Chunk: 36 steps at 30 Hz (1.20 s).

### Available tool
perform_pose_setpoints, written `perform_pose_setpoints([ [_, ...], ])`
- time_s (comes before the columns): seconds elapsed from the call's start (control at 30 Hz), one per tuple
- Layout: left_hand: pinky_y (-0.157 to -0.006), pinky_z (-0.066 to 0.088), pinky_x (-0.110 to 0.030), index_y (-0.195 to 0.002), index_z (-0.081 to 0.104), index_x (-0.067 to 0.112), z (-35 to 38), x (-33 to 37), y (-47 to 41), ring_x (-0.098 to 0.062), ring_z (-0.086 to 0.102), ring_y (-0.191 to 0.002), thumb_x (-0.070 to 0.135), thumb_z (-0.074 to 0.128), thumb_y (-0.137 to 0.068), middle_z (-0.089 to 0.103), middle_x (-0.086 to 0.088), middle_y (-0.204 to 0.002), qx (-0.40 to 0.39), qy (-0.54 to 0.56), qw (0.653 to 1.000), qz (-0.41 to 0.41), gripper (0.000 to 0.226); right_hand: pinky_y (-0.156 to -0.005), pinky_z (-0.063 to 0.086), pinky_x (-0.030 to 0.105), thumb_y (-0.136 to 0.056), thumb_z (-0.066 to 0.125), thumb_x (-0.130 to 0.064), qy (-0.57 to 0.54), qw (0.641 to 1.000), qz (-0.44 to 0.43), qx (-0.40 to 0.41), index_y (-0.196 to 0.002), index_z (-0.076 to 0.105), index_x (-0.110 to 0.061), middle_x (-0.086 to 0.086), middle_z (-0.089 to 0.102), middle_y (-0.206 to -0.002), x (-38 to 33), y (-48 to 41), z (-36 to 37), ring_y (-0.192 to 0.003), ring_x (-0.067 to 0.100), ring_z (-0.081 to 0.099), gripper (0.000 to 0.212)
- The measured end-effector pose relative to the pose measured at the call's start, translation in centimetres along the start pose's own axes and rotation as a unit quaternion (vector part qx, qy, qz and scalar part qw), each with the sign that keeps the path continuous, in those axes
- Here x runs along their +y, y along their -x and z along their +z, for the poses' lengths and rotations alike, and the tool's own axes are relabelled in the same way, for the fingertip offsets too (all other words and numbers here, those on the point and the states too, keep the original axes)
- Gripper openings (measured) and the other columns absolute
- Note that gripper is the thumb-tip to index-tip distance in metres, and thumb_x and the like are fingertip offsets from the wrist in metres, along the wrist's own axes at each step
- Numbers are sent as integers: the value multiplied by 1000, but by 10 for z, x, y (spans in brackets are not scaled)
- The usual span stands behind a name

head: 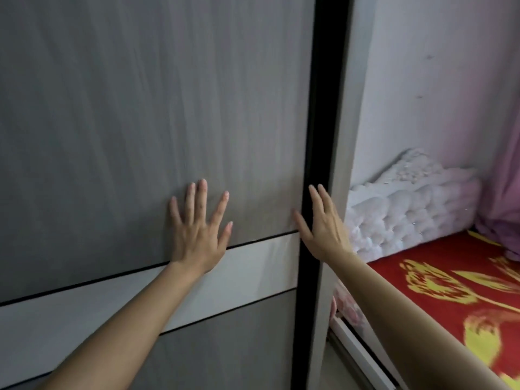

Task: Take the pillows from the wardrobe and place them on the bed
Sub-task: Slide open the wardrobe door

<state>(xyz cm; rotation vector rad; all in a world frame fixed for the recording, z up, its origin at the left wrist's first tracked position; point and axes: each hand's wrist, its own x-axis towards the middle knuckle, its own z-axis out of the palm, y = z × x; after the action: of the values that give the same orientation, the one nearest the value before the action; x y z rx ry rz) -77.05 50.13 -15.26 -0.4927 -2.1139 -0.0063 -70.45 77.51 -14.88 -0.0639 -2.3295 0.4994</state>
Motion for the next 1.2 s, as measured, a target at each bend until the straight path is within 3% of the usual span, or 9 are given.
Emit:
perform_pose_setpoints([
  [0.1, -116, 3, -67, -154, 24, 29, 32, -12, -1, -35, 0, -151, 56, 41, -94, 5, -17, -163, 61, -30, 997, 24, 68, -115, 31, 40, -95, 42, -59, -105, 988, 111, 33, -157, 12, -21, 8, 25, -161, -2, -30, 40, -147, 25, 29, 78],
  [0.2, -116, 1, -66, -153, 25, 30, 56, -14, 1, -35, 3, -151, 65, 42, -92, 4, -15, -164, 106, -43, 993, 30, 73, -108, 37, 37, -91, 34, -73, -207, 961, 179, 37, -155, 8, -31, 12, 42, -153, 6, -37, 76, -137, 31, 45, 81],
  [0.3, -116, 5, -66, -153, 27, 32, 67, -15, -1, -35, 7, -151, 67, 46, -89, 5, -13, -164, 137, -61, 988, 24, 75, -100, 44, 40, -91, 31, -74, -219, 957, 161, 101, -153, 7, -38, 9, 45, -153, 14, -35, 104, -127, 35, 54, 76],
  [0.47, -115, 6, -66, -153, 25, 35, 71, -11, -2, -34, 9, -151, 63, 49, -88, 2, -10, -165, 149, -74, 986, 5, 75, -93, 44, 39, -92, 29, -74, -234, 948, 145, 157, -152, 9, -40, 3, 38, -157, 20, -38, 124, -125, 34, 55, 72],
  [0.73, -115, 4, -66, -154, 14, 35, 65, -3, -2, -33, 1, -151, 61, 46, -88, -6, -6, -165, 134, -100, 986, -18, 78, -89, 35, 25, -97, 37, -62, -299, 941, 99, 127, -154, 11, -38, 1, 37, -157, 31, -27, 118, -123, 14, 43, 67],
  [0.93, -114, -1, -70, -155, 5, 32, 64, 3, 6, -39, -1, -150, 58, 41, -91, -13, -8, -163, 106, -109, 986, -71, 78, -87, 47, 38, -99, 38, -59, -313, 940, 91, 99, -155, 7, -36, 9, 40, -153, 22, -23, 116, -123, 37, 56, 68],
  [1.2, -113, -1, -71, -156, -1, 26, 59, -20, 23, -43, -2, -149, 61, 35, -93, -15, -12, -162, 80, -117, 982, -122, 80, -82, 50, 37, -102, 40, -52, -315, 945, 38, 77, -157, 5, -27, 13, 41, -148, -7, -15, 129, -122, 34, 54, 70],
])
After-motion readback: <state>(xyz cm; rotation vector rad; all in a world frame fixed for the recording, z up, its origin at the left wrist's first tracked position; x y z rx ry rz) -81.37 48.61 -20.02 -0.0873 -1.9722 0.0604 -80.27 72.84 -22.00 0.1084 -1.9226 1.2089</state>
